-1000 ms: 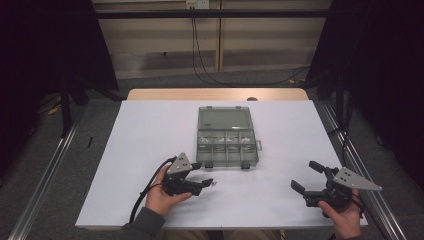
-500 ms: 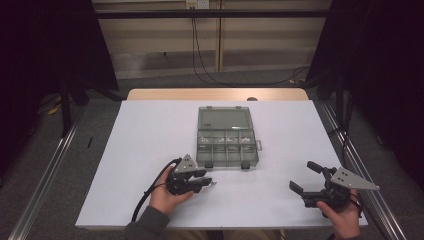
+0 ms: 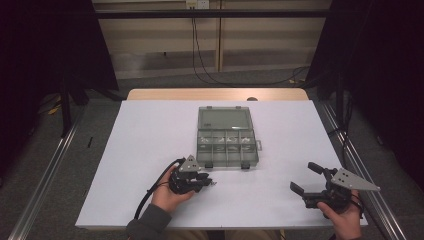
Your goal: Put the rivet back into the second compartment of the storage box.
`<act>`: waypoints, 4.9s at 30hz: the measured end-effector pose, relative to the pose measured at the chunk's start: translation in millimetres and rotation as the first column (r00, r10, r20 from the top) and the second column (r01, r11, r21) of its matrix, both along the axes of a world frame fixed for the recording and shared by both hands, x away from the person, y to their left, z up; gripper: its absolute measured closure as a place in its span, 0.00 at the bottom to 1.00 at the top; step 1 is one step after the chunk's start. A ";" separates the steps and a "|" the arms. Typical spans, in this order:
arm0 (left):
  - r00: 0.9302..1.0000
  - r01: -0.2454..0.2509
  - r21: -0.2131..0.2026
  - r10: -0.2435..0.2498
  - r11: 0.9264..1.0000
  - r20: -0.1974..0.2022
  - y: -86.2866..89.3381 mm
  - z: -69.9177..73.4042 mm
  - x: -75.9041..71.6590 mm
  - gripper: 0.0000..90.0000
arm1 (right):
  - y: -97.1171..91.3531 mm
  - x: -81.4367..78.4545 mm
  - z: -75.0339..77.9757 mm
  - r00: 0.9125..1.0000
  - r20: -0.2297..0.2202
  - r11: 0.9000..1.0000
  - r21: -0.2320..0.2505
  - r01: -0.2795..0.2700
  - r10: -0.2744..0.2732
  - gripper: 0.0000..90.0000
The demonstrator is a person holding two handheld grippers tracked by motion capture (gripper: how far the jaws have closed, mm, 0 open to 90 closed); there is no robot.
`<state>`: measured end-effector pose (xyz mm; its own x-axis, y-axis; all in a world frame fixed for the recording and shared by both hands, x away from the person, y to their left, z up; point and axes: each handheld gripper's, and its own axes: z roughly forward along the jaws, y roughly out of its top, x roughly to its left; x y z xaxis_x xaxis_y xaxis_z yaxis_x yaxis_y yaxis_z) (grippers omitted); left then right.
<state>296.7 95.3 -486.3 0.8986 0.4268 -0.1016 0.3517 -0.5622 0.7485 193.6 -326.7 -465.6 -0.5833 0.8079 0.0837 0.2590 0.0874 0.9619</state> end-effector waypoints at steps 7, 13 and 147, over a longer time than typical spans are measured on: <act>1.000 0.010 0.006 -0.010 1.000 -0.002 0.6 0.9 -0.5 0.85 | -3.3 -2.7 0.6 1.000 -0.001 1.000 -0.004 0.012 -0.012 0.03; 1.000 -0.013 0.001 0.013 1.000 -0.019 1.8 1.6 -0.8 0.86 | -3.7 -4.1 0.7 1.000 -0.002 1.000 -0.004 0.011 -0.011 0.03; 0.975 -0.219 -0.144 0.209 0.965 -0.076 -11.4 42.3 15.5 0.96 | -1.0 -7.5 1.1 1.000 -0.012 0.999 -0.034 -0.013 0.012 0.03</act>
